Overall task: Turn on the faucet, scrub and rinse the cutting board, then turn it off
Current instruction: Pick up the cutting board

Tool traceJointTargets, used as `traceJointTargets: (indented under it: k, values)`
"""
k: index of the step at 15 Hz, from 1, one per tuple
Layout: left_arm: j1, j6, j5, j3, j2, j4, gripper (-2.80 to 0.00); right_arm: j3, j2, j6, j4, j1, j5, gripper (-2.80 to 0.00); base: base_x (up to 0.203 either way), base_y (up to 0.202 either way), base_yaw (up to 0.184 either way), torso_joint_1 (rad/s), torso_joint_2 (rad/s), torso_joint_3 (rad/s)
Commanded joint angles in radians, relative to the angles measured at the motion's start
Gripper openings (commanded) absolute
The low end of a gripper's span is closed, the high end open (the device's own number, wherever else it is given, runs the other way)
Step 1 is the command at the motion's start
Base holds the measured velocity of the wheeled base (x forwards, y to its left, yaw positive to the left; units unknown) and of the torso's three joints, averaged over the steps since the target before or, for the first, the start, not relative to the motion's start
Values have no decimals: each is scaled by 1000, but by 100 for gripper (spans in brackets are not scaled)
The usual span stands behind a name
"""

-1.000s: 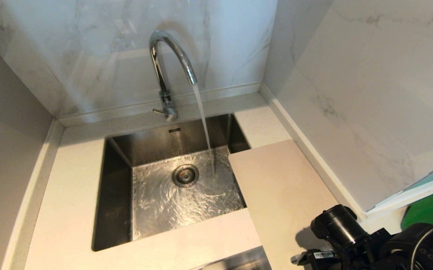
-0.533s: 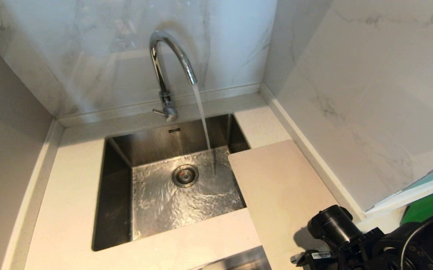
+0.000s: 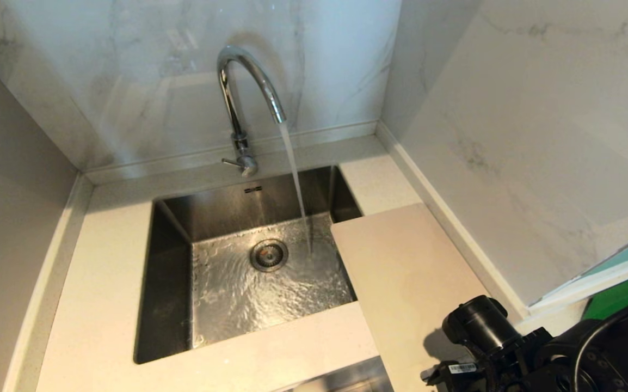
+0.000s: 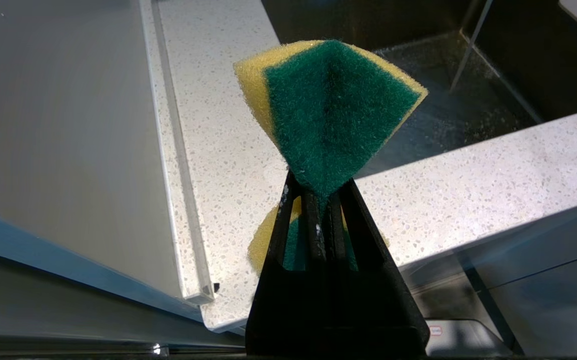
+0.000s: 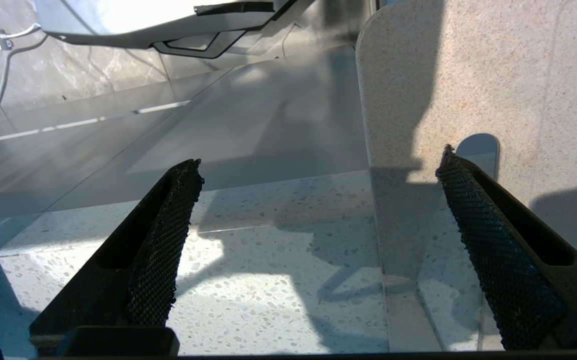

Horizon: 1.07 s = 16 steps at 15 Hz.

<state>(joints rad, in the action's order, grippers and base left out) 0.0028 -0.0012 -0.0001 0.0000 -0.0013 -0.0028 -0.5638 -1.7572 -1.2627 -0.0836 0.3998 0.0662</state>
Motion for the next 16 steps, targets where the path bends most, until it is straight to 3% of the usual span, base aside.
traceJointTargets:
  k: [1,16]
  values:
    - [0,0,0,0,0,0,-280,1,-13,-7,-2,1,0,0,0,0,0,0,0,0]
    - [0,0,0,0,0,0,-280,-7,7,-7,-5,-1,-29,0,0,0,0,0,0,0]
